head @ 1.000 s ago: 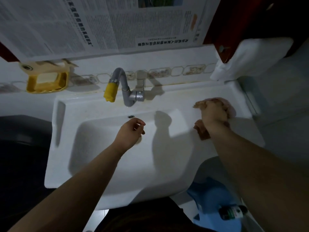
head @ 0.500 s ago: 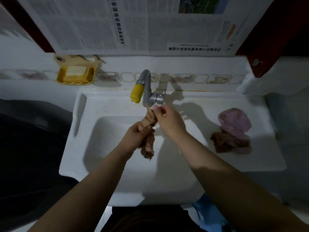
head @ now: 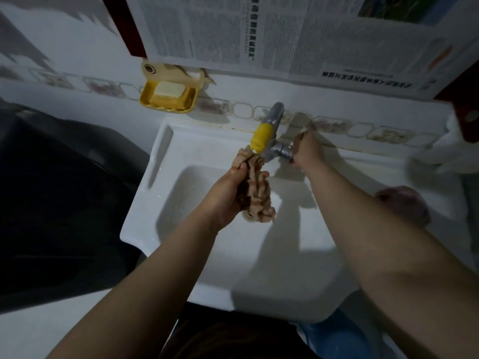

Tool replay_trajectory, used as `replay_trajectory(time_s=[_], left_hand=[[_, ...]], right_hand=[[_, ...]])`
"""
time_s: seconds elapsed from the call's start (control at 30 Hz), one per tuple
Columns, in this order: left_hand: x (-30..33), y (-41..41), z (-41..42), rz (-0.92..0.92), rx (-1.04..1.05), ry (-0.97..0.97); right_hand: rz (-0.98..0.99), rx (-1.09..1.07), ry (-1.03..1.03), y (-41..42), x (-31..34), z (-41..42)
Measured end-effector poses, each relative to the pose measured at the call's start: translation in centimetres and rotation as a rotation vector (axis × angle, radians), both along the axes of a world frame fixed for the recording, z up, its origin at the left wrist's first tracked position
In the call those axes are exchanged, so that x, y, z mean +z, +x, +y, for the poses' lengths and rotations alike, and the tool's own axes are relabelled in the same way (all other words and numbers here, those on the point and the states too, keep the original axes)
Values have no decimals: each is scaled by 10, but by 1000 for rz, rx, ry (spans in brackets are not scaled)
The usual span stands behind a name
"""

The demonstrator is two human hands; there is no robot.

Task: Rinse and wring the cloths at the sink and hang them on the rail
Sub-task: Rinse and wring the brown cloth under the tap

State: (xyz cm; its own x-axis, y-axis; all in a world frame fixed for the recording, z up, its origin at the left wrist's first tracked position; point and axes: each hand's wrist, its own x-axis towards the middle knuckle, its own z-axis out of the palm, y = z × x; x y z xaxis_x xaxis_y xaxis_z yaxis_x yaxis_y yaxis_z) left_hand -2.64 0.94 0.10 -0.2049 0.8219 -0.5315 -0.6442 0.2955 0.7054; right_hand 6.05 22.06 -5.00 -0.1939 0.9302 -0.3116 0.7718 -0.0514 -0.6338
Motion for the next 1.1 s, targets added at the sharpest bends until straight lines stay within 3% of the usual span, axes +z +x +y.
replay_trajectory(time_s=[0.27,0.63,0.8,0.87,0.9,0.97,1.03,1.1], left_hand=[[9,5,12,-101,26,7],[12,6,13,-92,10,-17],[9,4,9,-35,-16,-29],[6,2,5,44,-46,-48],[5,2,3,109,-61,-70],[5,2,-2,222,-97,-105],[7,2,-6,251,-175,-112],[6,-1,-11,330,-226,-142]], right_hand=[[96,-22,36,6,-10,-10],[208,-101,0,10,-35,-4],[129,-169,-248,5,-2,-26],[24,-65,-318,5,21,-48],[35,22,-247,5,29,-60],[215,166,-81,4,44,-89],[360,296,-118,1,50,-112],[304,348,-96,-2,42,-118]])
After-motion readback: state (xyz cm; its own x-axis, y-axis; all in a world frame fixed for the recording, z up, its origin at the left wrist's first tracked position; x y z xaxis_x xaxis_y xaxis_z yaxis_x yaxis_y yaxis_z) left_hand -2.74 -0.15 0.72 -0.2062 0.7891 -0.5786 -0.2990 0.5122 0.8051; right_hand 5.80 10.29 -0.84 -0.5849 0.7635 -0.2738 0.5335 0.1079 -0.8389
